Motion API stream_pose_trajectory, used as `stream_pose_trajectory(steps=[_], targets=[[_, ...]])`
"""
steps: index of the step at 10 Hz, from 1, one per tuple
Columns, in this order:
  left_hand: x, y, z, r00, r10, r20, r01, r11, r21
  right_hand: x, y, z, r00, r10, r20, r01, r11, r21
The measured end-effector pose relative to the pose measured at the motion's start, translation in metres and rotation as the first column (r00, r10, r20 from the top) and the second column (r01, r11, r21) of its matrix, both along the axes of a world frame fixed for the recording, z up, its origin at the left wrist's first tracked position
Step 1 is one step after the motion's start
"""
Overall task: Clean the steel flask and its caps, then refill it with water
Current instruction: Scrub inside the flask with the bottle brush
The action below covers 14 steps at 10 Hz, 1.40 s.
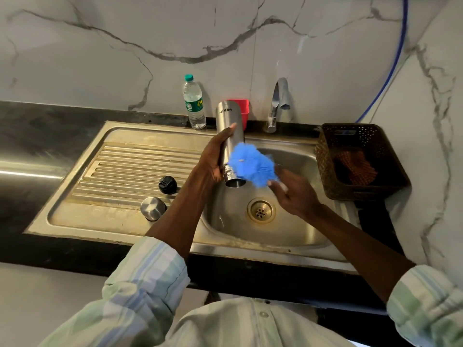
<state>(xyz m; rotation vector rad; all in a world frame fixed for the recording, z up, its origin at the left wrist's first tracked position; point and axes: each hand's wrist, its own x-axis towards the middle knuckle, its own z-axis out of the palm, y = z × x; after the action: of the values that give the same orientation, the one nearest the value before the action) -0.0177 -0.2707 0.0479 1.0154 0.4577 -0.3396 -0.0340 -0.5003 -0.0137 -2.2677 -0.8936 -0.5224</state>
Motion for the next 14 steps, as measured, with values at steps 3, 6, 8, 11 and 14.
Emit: stream_pose_trajectory(steps=[3, 6, 8, 11, 14], targets=[[-0.017, 0.006, -0.012, 0.993, 0.118, -0.026, -0.115, 0.99, 0.085, -0.007, 0.036, 0.023, 0.993, 0.088, 0.084, -0.086, 0.996, -0.028], [-0.018, -0.021, -0.023, 0.918, 0.39, 0.069, -0.359, 0.748, 0.558, -0.013, 0.031, 0.013, 0.998, 0.042, 0.043, -0.042, 0.999, 0.018], [-0.007, -0.007, 0.014, 0.998, 0.003, 0.065, -0.008, 0.997, 0.078, -0.004, 0.002, 0.002, 0.997, 0.07, 0.02, -0.07, 0.998, -0.001], [-0.035, 0.017, -0.035, 0.999, 0.039, -0.01, -0.038, 0.995, 0.096, -0.011, 0.044, 0.021, 0.988, 0.107, 0.113, -0.106, 0.994, -0.014], [-0.001, 0.005, -0.018, 0.7, 0.657, 0.279, -0.607, 0.342, 0.718, -0.016, 0.03, 0.009, 1.0, -0.014, 0.025, 0.014, 1.0, 0.013]])
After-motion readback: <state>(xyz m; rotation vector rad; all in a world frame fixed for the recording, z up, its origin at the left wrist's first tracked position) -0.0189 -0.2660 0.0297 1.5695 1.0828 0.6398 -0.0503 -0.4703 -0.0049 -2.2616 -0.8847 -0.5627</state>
